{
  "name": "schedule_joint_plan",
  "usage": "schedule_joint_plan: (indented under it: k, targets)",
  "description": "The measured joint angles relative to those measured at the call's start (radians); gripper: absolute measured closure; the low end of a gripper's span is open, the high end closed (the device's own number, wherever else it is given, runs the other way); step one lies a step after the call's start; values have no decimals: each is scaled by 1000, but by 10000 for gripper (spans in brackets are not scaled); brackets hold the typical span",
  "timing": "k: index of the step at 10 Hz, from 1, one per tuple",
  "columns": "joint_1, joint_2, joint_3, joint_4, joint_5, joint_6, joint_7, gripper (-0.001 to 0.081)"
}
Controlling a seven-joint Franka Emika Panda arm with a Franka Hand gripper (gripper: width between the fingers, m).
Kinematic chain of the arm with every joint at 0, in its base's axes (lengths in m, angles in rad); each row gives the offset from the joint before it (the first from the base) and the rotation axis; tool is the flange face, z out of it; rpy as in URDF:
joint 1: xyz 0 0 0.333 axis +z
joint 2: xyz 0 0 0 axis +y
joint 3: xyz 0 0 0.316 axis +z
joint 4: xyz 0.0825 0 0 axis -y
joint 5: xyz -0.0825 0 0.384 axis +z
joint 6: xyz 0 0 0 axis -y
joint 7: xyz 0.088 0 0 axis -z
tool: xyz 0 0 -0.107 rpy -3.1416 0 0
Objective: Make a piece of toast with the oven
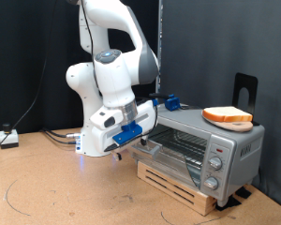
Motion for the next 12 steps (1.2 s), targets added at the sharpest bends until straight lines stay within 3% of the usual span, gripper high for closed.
schedule_joint_plan:
  k: [4,7,9,12]
  targets:
    - [-17,91,-9,19,-32,55,15,-1]
    - [-23,110,-10,29,-6,54,-22,-1]
    - [-26,113,-10,29,31,54,-49,-1]
    - [-30,117,-9,38,183,51,-142,-1]
